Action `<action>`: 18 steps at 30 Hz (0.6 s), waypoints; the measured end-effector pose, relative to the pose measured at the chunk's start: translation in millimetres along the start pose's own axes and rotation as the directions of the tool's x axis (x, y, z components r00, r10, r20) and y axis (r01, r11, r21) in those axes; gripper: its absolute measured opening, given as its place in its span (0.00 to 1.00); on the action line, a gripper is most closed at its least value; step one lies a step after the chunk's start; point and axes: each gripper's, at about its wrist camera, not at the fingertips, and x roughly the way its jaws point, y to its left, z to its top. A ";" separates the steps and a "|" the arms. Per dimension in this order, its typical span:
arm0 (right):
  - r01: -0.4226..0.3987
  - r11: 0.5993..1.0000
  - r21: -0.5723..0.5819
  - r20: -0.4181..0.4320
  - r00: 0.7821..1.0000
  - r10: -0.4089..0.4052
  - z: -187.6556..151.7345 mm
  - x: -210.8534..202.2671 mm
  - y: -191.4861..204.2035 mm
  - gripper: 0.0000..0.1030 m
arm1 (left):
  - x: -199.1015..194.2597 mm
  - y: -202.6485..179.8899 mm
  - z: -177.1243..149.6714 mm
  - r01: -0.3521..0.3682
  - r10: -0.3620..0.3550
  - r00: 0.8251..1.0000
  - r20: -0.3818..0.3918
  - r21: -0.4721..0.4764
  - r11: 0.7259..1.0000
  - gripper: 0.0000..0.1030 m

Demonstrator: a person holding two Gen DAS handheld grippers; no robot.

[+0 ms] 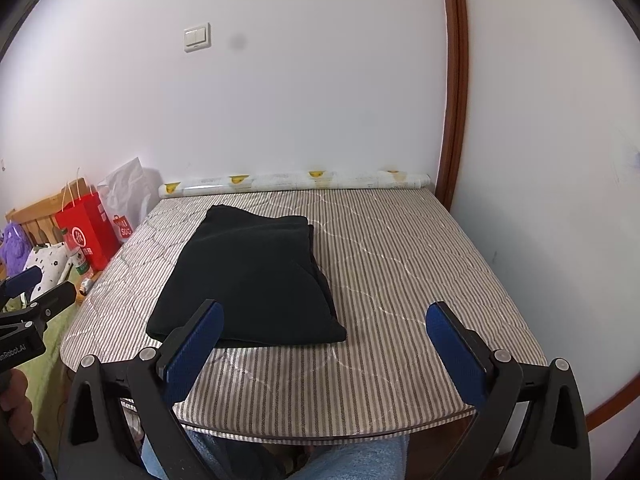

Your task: Fold small clothes

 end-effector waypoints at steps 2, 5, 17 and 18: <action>0.001 1.000 0.000 0.000 1.000 -0.001 -0.1 -0.3 -0.4 0.97 | -0.1 0.0 0.0 0.000 0.000 1.000 0.000 0.000 1.000 0.89; 0.000 1.000 0.003 0.001 1.000 0.000 -0.2 -0.8 -0.8 0.97 | -0.3 -0.3 -0.2 0.003 -0.003 1.000 0.000 -0.001 1.000 0.89; 0.002 1.000 0.001 0.003 1.000 -0.002 -0.3 -1.8 -1.9 0.97 | -0.1 0.7 -1.3 0.006 -0.006 1.000 -0.004 -0.007 1.000 0.89; 0.001 1.000 0.001 0.003 1.000 -0.001 -0.2 -2.3 -1.9 0.97 | 0.0 0.8 -1.3 0.006 -0.006 1.000 -0.004 -0.007 1.000 0.89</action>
